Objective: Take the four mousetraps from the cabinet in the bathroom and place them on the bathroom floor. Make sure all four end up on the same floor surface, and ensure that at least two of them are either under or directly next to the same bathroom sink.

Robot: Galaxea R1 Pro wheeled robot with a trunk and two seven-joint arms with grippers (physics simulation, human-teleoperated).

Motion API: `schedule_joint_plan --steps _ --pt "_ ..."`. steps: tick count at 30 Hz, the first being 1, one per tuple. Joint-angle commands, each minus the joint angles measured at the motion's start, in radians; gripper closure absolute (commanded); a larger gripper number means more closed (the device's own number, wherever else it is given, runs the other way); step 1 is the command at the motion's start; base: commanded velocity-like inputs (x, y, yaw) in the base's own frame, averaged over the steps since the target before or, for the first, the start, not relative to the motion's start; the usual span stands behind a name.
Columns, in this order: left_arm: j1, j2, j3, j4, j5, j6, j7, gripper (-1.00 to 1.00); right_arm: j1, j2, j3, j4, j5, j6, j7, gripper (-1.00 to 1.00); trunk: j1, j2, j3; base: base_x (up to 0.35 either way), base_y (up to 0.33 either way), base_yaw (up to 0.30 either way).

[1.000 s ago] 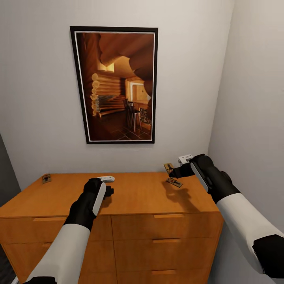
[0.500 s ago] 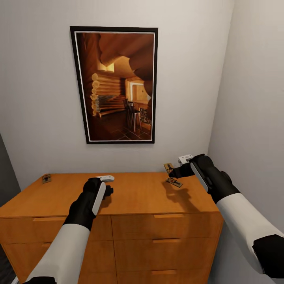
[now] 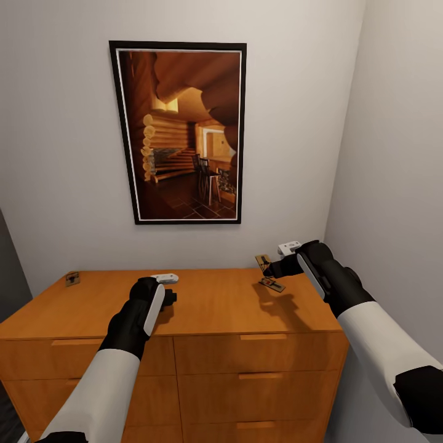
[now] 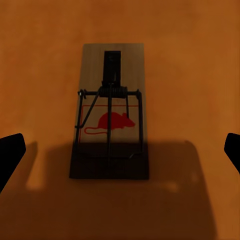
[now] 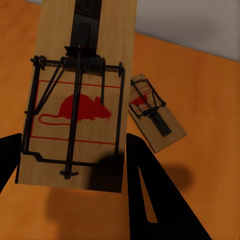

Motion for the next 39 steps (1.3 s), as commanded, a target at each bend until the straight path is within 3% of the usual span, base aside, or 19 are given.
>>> schedule_joint_plan --steps 1,39 --pt "-0.001 -0.001 0.002 0.000 0.006 0.003 0.005 -1.00 -0.001 -0.001 0.003 -0.001 -0.009 0.004 -0.004 1.00 0.000 -0.001 -0.001 0.033 0.000 0.000" --pt "-0.001 -0.001 0.002 -0.001 0.007 0.000 0.005 -1.00 -0.001 -0.001 0.002 -0.001 -0.010 0.004 -0.004 1.00 0.000 -0.001 -0.001 0.026 0.000 0.000"
